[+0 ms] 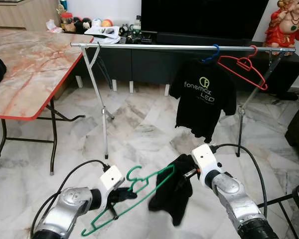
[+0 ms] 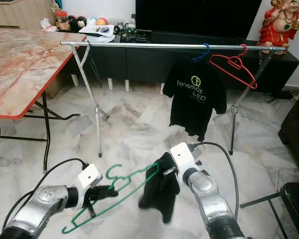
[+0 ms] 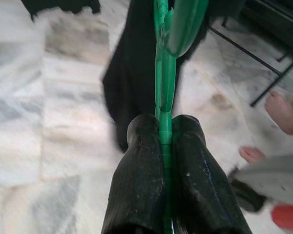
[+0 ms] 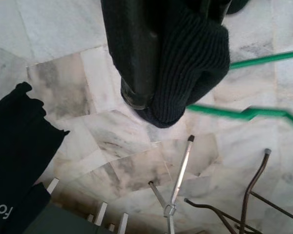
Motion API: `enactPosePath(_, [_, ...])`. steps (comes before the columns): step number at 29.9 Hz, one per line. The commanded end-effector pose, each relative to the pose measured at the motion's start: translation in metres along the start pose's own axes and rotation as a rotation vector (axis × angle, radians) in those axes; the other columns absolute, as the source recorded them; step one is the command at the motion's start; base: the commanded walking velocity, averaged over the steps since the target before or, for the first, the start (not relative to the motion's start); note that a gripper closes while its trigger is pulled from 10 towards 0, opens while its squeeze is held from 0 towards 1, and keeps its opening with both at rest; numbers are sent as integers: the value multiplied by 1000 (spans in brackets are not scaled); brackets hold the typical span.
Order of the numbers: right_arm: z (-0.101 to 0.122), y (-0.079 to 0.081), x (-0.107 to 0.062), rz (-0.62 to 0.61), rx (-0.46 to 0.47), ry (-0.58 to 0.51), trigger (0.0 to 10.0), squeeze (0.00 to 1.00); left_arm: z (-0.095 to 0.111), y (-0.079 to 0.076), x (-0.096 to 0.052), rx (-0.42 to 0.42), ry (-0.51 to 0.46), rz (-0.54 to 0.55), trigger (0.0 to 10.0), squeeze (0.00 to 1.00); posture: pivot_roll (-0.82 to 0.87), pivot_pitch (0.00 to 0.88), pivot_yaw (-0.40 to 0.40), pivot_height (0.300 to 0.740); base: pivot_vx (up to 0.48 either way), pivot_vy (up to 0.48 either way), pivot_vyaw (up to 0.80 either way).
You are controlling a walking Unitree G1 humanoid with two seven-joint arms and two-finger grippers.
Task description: Hang hanger
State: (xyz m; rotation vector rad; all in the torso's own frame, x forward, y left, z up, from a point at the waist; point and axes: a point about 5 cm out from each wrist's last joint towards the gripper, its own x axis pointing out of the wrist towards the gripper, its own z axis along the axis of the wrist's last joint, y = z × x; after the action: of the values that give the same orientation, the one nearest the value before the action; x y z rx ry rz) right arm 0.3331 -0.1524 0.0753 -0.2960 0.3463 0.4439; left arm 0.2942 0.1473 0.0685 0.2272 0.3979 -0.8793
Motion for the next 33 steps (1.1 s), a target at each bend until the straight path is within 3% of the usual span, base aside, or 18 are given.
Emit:
enactPosePath(1, [9,0,0,12,-8,-36,10000,0,8,8,-2,5,-41,43,10000,0,53,83,-36,740,0,0,0])
enactPosePath(5, [15,8,-2,67,29,-60,10000,0,11,4,0,-14,-58,17,10000,0,53,83,-35,740,0,0,0])
enactPosePath(8, [28,26,-8,208,62,-130,10000,0,9,4,1,-22,-58,17,10000,0,50,84,-36,740,0,0,0])
enactPosePath(9, [35,38,-15,314,42,-179,10000,0,10,2,2,-33,-64,-2,10000,0,50,84,-36,740,0,0,0])
enactPosePath(13, [38,54,-27,459,-24,-220,10000,0,10,-2,2,-47,-67,-37,10000,0,48,86,-34,740,0,0,0])
enactPosePath(17, [29,59,-34,551,-104,-197,10000,0,8,-5,1,-61,-54,-78,10000,0,50,86,-35,740,0,0,0])
enactPosePath(20, [25,51,-32,504,-152,-171,10000,0,7,-5,0,-56,-47,-85,10000,0,51,86,-36,740,0,0,0])
enactPosePath(21, [23,37,-26,396,-181,-132,10000,0,4,-3,-2,-49,-37,-73,10000,0,51,87,-36,740,0,0,0])
enactPosePath(23, [22,33,-25,364,-178,-121,10000,0,4,-3,-2,-50,-35,-70,10000,0,51,87,-36,740,0,0,0])
enactPosePath(25, [17,5,-16,144,-155,-30,10000,0,0,-1,-4,-31,-7,-51,10000,0,51,87,-36,740,0,0,0])
enactPosePath(27, [15,-7,-14,54,-132,1,10000,0,-1,0,-4,-22,6,-44,10000,0,51,87,-35,740,0,0,0])
enactPosePath(30, [12,-15,-14,5,-166,25,10000,0,-3,0,-5,-21,21,-49,10000,0,52,87,-35,740,0,0,0])
enactPosePath(33, [10,-12,-12,10,-176,22,10000,0,-6,-6,-8,-23,53,-121,10000,0,53,88,-35,740,0,0,0])
